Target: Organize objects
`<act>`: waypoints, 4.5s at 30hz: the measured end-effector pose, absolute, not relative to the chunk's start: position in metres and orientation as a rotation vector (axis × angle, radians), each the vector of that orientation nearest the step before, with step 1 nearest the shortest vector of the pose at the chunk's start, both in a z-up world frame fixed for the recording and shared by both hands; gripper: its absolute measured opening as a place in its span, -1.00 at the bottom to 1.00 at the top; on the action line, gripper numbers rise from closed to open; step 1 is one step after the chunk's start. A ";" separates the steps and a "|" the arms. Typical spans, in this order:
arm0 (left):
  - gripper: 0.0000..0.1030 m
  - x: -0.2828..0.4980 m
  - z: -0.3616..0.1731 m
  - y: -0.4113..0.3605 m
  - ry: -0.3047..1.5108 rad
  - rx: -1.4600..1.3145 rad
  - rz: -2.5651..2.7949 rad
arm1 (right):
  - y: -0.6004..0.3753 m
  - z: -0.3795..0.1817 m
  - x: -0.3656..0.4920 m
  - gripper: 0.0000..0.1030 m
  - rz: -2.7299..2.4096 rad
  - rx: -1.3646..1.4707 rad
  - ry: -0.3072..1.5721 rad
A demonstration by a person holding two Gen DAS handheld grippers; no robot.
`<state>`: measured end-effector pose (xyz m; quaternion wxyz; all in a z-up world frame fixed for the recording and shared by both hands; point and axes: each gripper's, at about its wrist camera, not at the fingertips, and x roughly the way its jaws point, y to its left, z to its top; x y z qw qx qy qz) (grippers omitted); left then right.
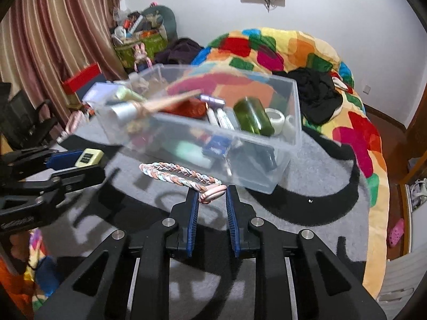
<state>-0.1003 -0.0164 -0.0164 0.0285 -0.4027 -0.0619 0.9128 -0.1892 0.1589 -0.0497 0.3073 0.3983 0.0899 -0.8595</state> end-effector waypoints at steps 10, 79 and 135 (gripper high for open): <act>-0.24 -0.120 0.023 -0.049 -0.245 -1.138 2.927 | 0.161 -0.001 -0.190 -0.64 -2.347 0.909 0.109; 0.70 -0.091 0.025 -0.020 -0.146 -0.921 2.970 | 0.168 -0.008 -0.164 0.37 -2.400 0.857 0.092; 0.78 -0.088 0.026 -0.017 -0.203 -0.946 2.930 | 0.163 -0.011 -0.155 0.55 -2.372 0.868 0.080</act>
